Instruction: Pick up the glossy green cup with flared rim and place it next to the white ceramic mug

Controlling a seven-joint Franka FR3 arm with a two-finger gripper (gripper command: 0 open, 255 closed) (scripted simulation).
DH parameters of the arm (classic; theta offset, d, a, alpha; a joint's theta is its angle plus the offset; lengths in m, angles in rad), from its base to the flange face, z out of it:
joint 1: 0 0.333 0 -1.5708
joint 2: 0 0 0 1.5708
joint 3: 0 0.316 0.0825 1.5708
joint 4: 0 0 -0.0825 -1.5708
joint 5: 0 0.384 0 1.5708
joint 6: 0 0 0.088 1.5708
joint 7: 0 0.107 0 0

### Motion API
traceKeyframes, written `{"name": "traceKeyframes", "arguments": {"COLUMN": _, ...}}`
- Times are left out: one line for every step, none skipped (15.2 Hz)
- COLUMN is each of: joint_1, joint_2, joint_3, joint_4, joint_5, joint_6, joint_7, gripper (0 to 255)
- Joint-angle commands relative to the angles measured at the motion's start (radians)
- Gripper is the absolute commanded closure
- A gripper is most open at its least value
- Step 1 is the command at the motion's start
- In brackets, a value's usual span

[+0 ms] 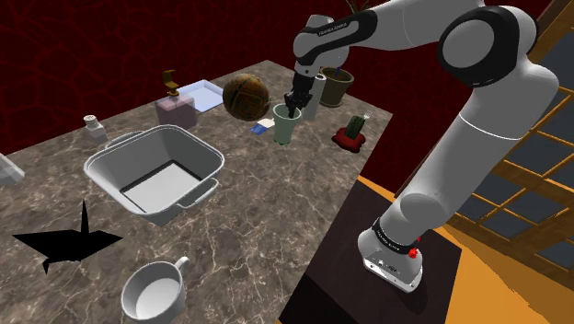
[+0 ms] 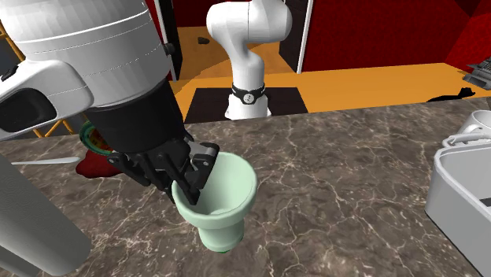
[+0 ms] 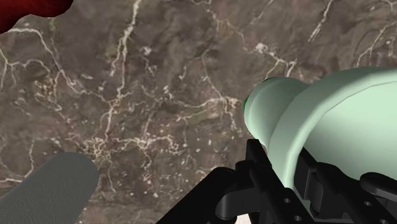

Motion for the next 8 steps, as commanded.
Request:
{"name": "traceKeyframes", "arguments": {"joint_1": 0.000, "joint_2": 0.001, "joint_3": 0.000, "joint_4": 0.000, "joint_5": 0.000, "joint_6": 0.000, "joint_7": 0.000, "gripper": 255}}
{"name": "traceKeyframes", "arguments": {"joint_1": 0.000, "joint_2": 0.001, "joint_3": 0.000, "joint_4": -0.001, "joint_5": 0.000, "joint_6": 0.000, "joint_7": 0.000, "gripper": 255}}
{"name": "traceKeyframes", "arguments": {"joint_1": 0.000, "joint_2": -0.006, "joint_3": 0.000, "joint_4": 0.006, "joint_5": -0.003, "joint_6": -0.012, "joint_7": 0.003, "gripper": 255}}
{"name": "traceKeyframes", "arguments": {"joint_1": 0.000, "joint_2": -0.011, "joint_3": 0.000, "joint_4": 0.013, "joint_5": -0.005, "joint_6": -0.025, "joint_7": 0.006, "gripper": 255}}
{"name": "traceKeyframes", "arguments": {"joint_1": 0.000, "joint_2": -0.017, "joint_3": -0.001, "joint_4": 0.020, "joint_5": -0.007, "joint_6": -0.037, "joint_7": 0.008, "gripper": 255}}
{"name": "traceKeyframes", "arguments": {"joint_1": 0.000, "joint_2": -0.023, "joint_3": -0.001, "joint_4": 0.027, "joint_5": -0.009, "joint_6": -0.050, "joint_7": 0.011, "gripper": 255}}
{"name": "traceKeyframes", "arguments": {"joint_1": 0.000, "joint_2": -0.028, "joint_3": -0.001, "joint_4": 0.035, "joint_5": -0.011, "joint_6": -0.062, "joint_7": 0.013, "gripper": 255}}
{"name": "traceKeyframes", "arguments": {"joint_1": 0.000, "joint_2": -0.033, "joint_3": -0.001, "joint_4": 0.043, "joint_5": -0.013, "joint_6": -0.075, "joint_7": 0.016, "gripper": 255}}
